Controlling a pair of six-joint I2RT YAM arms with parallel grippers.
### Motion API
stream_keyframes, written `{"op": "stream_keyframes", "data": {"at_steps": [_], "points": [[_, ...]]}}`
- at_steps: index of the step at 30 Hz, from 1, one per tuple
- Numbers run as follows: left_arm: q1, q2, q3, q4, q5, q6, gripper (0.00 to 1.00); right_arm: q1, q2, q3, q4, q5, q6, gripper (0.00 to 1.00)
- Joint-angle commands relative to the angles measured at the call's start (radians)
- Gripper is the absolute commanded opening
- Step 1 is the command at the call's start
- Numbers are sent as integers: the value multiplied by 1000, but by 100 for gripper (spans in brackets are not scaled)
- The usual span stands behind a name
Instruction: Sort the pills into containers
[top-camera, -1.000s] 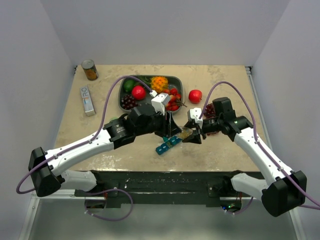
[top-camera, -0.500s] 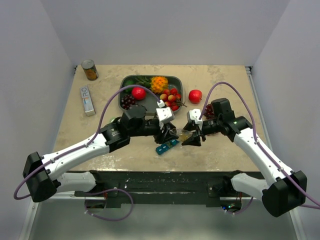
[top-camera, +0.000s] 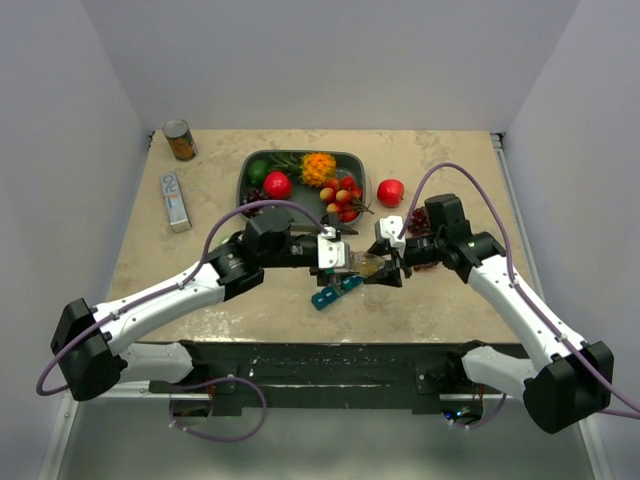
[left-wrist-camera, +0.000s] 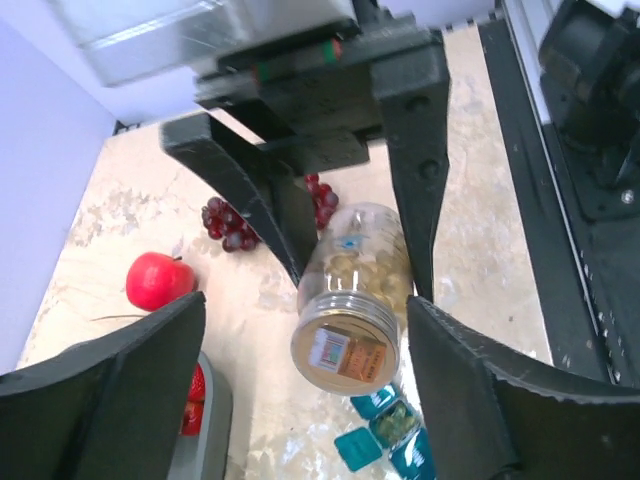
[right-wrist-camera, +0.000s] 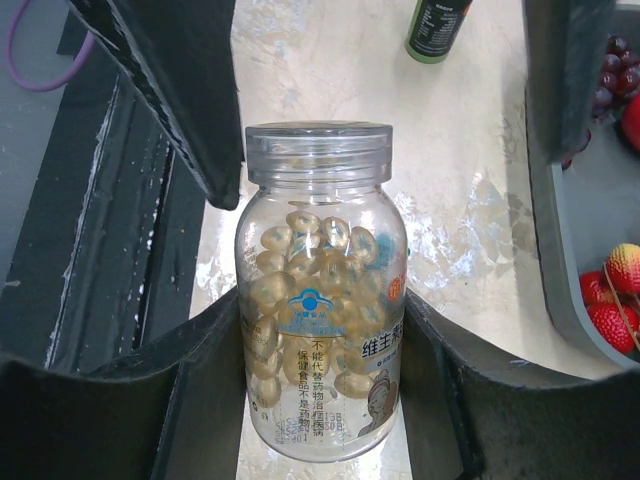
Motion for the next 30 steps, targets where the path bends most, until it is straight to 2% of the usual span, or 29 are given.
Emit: {"op": "stream_keyframes", "data": {"at_steps": [1,2,3,7,8,9,10,11,14,17,20,24,27,30], "points": [[8,-92,-53,248,-8,-120,91,0,-8,10,12,-35,12,0],[10,-109,-68,258,-20,-192,99,0,-8,10,14,-35,10,0],[13,-127,-71,258,-50,-235,99,1,-8,10,12,-33,10,0],[25,-193,-53,206,-196,-543,99,0,-4,11,12,-36,10,0],[34,-195,-44,152,-222,-673,99,0,-4,11,11,-33,8,0],[35,-195,-35,123,-259,-735,99,0,-4,11,11,-33,8,0],[39,-189,-26,95,-273,-796,99,1,-4,10,14,-33,10,0],[42,-186,-25,63,-279,-918,99,0,-2,8,14,-32,10,0],[42,-157,-22,14,-278,-1115,96,1,3,8,17,-32,13,0],[29,-115,-1,-14,-238,-1179,92,1,4,8,17,-30,13,0],[-1,-60,54,-121,-279,-1133,90,0,3,7,18,-27,16,0],[-8,-11,68,-111,-253,-1125,82,-2,4,5,22,-21,19,0],[-15,10,88,-112,-246,-1114,68,0,7,5,25,-23,19,0],[-16,23,103,-120,-233,-1096,51,0,7,5,25,-23,19,0]]}}
